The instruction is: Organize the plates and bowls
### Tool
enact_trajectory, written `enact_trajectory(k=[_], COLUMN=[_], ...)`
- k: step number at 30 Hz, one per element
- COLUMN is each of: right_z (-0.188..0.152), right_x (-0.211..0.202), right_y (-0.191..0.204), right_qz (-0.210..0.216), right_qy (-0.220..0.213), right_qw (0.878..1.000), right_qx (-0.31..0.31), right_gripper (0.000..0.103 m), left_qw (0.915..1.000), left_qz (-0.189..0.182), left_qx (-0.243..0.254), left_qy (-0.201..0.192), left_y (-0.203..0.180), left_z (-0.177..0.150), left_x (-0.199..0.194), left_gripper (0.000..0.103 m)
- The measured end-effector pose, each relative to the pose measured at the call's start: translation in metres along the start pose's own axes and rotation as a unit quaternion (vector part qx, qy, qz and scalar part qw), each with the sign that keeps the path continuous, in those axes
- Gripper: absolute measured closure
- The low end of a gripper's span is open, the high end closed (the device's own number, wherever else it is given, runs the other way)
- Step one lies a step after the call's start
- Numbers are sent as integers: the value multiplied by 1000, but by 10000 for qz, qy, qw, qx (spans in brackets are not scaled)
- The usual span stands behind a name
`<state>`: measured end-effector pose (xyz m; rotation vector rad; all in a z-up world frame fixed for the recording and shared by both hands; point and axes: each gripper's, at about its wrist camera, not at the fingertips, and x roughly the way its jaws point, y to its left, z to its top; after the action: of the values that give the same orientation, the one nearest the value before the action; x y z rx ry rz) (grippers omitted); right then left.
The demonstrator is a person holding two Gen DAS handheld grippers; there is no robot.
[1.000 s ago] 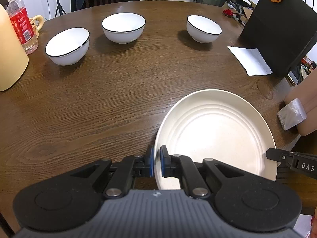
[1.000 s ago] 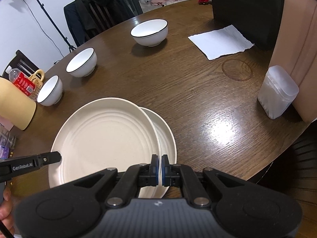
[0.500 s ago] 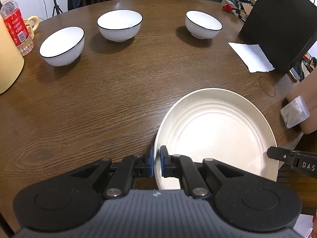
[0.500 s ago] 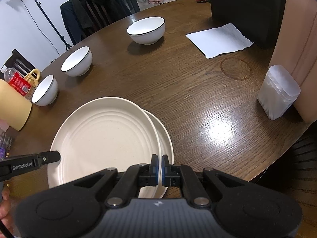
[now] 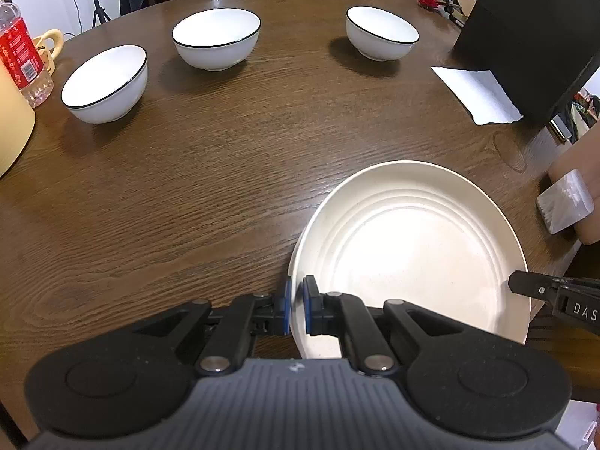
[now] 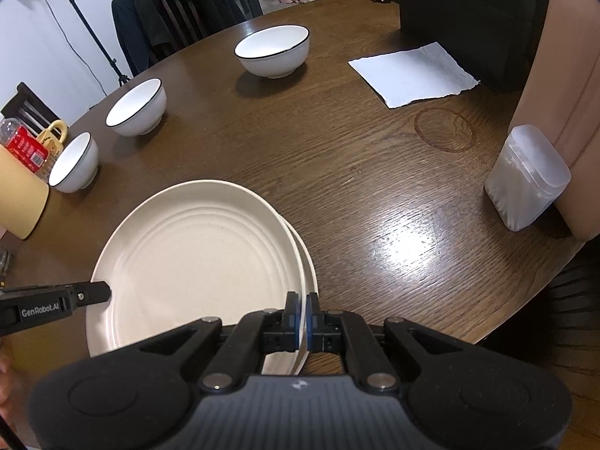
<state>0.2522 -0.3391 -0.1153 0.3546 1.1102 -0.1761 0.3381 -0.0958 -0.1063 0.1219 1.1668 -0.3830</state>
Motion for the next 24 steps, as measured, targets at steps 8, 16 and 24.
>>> enact_trajectory(k=[8,16,24], right_z=[0,0,2], right_x=[4,8,11], right_y=[2,8,12], right_qz=[-78,-216,-328], right_qy=[14,24,58], right_qw=[9999,9992,9983], right_qx=[-142,-345,-485], right_gripper=[99,99,98], left_qw=[10000,9999,9999], left_qz=[35,80,112], left_qx=[59,82,97], left_qy=[19,35,63], left_y=[-2,-4,-4], left_z=[0,0,0], left_x=[4,8,11], left_gripper=[96,96,96])
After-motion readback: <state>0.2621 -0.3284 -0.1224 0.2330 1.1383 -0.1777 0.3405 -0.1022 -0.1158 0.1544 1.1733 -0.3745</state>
